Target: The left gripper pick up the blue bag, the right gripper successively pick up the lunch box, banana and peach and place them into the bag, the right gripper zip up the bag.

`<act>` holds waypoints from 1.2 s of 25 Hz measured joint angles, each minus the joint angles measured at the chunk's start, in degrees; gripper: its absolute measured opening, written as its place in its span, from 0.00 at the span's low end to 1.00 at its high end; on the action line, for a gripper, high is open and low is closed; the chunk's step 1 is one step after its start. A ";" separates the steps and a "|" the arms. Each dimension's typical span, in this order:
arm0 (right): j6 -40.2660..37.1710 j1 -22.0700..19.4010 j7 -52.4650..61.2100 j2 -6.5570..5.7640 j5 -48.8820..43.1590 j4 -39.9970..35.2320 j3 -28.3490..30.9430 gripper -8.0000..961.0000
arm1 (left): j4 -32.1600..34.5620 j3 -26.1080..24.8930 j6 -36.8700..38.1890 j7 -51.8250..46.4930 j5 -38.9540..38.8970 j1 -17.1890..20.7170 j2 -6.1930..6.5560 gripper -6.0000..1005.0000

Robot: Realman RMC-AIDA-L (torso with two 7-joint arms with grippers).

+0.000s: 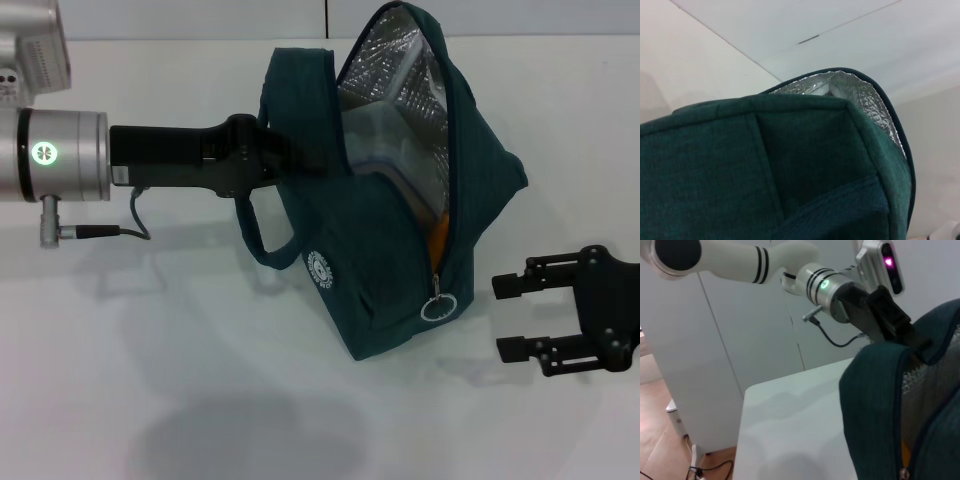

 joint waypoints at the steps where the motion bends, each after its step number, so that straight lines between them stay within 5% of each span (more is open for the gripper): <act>1: 0.42 0.13 -0.13 0.00 0.08 0.50 -0.09 0.70 | 0.00 -0.04 -0.01 0.01 0.00 0.02 0.00 0.04; 8: 4.48 1.98 -2.83 0.26 0.48 6.81 -0.55 0.69 | 0.00 -0.12 -0.01 0.61 0.03 -0.03 -0.07 0.04; 30: 10.13 2.78 -4.39 0.62 4.20 9.15 -8.54 0.69 | 0.00 -0.10 0.05 0.79 0.03 -0.04 -0.16 0.04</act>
